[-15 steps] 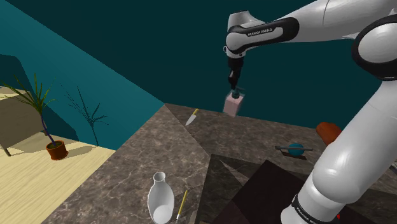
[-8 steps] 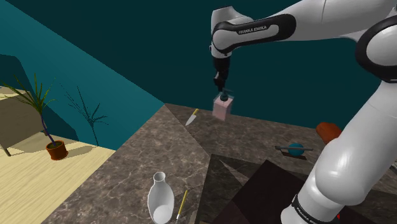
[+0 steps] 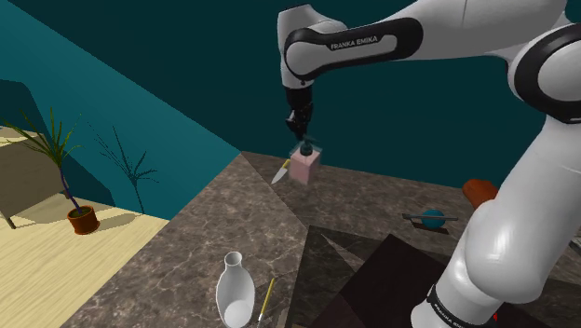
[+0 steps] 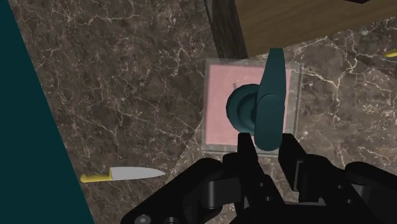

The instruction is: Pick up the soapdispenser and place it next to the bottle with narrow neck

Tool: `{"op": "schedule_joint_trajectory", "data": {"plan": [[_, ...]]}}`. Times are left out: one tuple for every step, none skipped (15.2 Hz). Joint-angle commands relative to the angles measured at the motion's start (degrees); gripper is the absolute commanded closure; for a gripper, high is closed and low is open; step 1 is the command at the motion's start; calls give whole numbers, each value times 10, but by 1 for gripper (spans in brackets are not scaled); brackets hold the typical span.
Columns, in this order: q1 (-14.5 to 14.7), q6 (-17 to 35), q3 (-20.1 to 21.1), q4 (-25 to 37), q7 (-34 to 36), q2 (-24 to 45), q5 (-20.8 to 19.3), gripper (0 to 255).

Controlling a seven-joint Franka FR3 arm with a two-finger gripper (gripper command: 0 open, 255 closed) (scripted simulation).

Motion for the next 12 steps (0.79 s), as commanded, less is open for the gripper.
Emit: {"op": "schedule_joint_trajectory", "data": {"plan": [[13,-13,15,23,27,16,1,255],[20,-18,22,33,39,24,1,255],[26,-24,29,44,52,32,1,255],[32,-29,36,55,64,41,1,255],[39,-35,42,67,77,51,0,255],[46,-40,49,80,89,61,0,255],[53,-46,55,94,101,72,-1,255],[60,-53,61,109,113,83,-2,255],[67,-59,67,125,125,95,-4,255],[75,-66,72,141,137,108,-5,255],[82,-74,78,159,148,121,-7,255],[90,-81,83,177,160,135,-10,255]]}}
